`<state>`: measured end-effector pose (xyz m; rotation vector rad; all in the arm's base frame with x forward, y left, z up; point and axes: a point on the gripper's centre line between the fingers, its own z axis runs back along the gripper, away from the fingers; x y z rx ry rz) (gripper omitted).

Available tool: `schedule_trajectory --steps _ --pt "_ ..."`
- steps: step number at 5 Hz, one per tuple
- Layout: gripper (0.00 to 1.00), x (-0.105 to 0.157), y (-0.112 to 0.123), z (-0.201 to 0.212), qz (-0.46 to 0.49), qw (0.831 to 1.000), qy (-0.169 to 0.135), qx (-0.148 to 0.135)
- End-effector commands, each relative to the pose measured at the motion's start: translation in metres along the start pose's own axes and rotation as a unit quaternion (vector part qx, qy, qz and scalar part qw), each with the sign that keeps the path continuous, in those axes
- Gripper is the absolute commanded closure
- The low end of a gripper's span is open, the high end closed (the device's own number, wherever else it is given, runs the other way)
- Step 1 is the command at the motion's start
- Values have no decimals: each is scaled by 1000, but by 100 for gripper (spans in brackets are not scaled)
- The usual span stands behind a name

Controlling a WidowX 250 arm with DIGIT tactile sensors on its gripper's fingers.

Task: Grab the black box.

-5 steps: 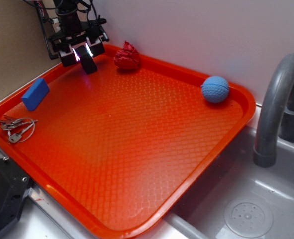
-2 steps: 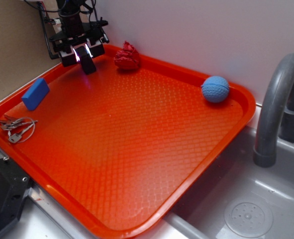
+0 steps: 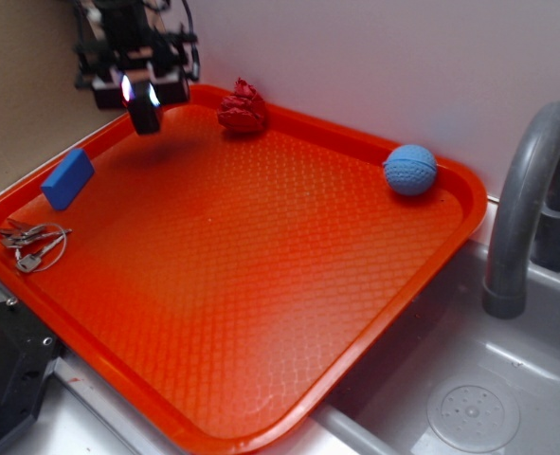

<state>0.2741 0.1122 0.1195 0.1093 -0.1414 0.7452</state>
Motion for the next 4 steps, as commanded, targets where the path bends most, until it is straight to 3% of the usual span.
schedule_trajectory --steps 1,2,3,4 --pt "100 -72 -12 130 -244 965 -56 -75" --pt "100 -108 -21 188 -361 926 -57 -98" --pt "100 -117 -17 211 -469 872 -54 -131" --pt "100 -114 -16 206 -494 859 -47 -127"
